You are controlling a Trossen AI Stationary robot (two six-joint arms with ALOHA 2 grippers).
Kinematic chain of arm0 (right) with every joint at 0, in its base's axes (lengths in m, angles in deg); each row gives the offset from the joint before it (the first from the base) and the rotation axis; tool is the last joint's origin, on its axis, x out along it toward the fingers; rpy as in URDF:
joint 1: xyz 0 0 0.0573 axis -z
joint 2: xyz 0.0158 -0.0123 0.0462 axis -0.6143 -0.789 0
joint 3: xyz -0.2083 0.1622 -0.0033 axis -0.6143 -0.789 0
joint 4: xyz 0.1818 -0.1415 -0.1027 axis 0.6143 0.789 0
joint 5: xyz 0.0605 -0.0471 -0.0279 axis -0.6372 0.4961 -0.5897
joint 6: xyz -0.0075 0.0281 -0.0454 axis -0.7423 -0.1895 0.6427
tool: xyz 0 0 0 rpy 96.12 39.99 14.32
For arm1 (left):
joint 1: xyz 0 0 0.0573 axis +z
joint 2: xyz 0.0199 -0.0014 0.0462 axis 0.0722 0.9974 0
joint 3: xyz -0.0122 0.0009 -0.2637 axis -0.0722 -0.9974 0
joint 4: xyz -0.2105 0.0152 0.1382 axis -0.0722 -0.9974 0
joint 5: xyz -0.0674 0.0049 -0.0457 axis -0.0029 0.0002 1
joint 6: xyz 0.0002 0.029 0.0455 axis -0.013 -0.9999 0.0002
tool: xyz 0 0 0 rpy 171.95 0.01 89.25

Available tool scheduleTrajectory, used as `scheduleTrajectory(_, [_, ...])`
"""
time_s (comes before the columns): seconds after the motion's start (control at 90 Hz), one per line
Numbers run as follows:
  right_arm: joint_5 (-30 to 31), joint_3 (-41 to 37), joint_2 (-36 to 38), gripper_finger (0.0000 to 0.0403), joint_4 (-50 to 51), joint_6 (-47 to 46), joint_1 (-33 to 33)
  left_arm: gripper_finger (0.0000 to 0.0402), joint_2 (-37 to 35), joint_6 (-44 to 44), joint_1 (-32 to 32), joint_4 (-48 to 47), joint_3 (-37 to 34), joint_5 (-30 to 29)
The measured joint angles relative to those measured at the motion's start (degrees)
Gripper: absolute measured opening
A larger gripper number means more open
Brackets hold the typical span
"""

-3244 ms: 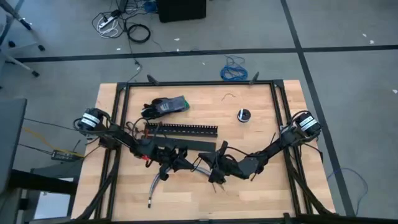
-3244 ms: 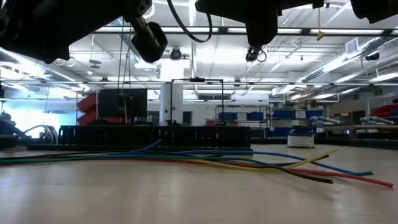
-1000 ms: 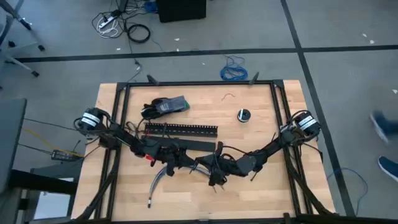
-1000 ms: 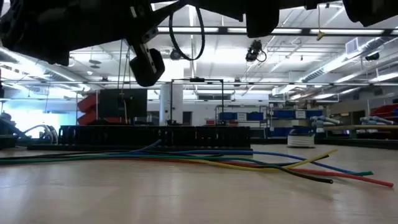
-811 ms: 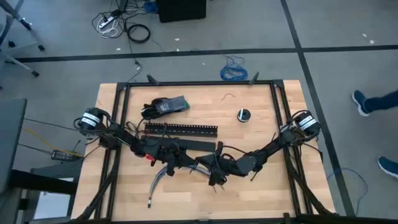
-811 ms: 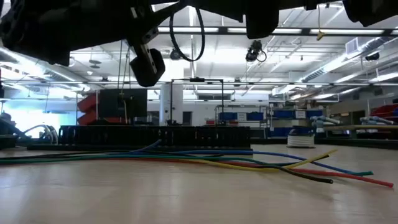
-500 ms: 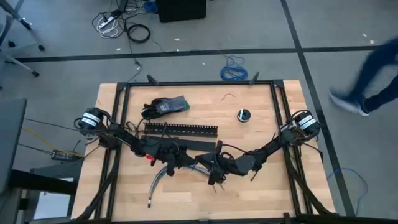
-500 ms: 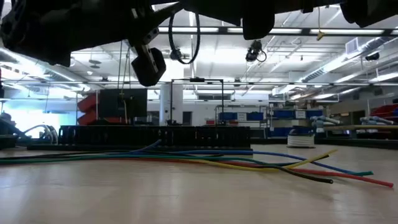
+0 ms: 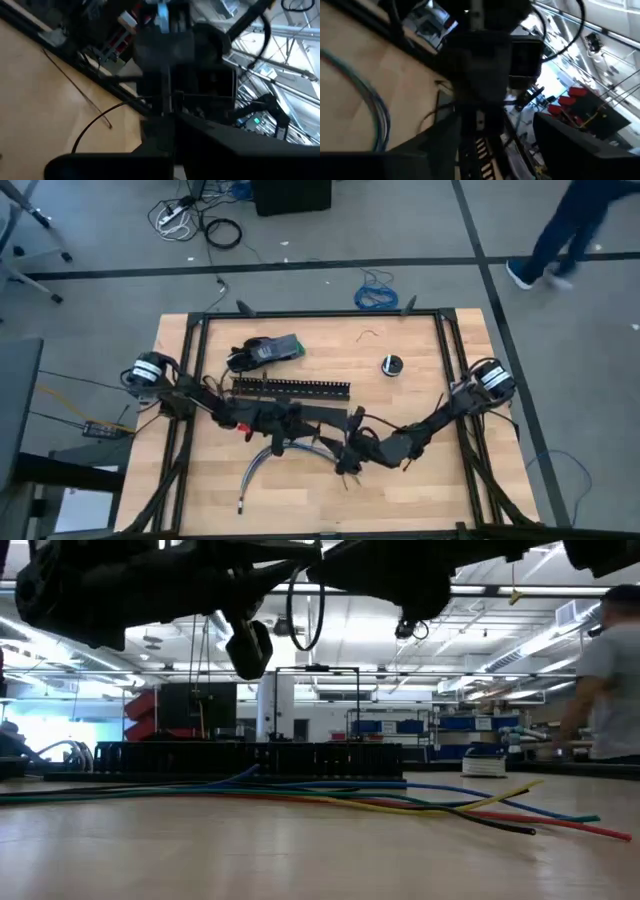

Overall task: Ziptie cables
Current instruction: Prepare the left black zip tie

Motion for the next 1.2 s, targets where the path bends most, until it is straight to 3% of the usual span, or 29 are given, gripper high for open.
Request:
scheduleTrajectory(0.222, [0.83,0.0,0.0,0.0261,-0.99,1.98,-1.18,0.0,-0.17,-3.07,2.74,0.38,-0.78,2.64])
scheduleTrajectory(0.456, [1.45,0.0,0.02,0.0237,-6.58,5.7,-1.21,0.0,-0.19,-4.24,3.1,-3.07,-1.94,1.5])
scheduleTrajectory(0.767, [-0.44,0.0,0.02,0.0206,-6.17,1.48,0.54,0.0,-0.19,-4.25,2.96,-3.37,-1.94,1.24])
scheduleTrajectory(1.2, [-1.81,0.0,0.01,0.0088,-5.78,0.35,1.24,0.0,-0.19,-4.28,2.96,-3.42,-1.94,1.26])
